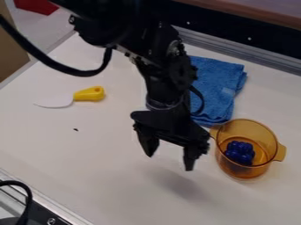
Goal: Move the knife to the centre of the table
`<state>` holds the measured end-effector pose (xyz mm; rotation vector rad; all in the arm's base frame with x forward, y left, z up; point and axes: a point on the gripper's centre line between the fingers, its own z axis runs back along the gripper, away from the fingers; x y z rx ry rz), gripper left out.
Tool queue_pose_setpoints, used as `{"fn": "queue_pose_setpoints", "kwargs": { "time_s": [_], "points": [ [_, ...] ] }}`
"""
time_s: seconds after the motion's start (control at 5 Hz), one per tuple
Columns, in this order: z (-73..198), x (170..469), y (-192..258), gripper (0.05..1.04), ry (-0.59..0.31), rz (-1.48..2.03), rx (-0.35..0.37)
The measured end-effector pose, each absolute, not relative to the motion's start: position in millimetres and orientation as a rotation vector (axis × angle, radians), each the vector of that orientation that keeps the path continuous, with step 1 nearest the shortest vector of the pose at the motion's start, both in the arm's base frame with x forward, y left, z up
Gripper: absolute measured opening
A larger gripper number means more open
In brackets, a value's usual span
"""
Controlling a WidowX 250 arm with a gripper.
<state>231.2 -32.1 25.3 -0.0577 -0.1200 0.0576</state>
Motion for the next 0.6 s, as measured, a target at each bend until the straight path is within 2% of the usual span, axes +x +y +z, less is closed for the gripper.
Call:
{"fn": "queue_pose_setpoints", "kwargs": {
  "time_s": [0.2,0.6],
  "points": [
    [33,235,-8,0.999,-0.128,0.013,-0.041],
    [43,244,26,0.999,-0.151,0.187,-0.070]
  ]
}}
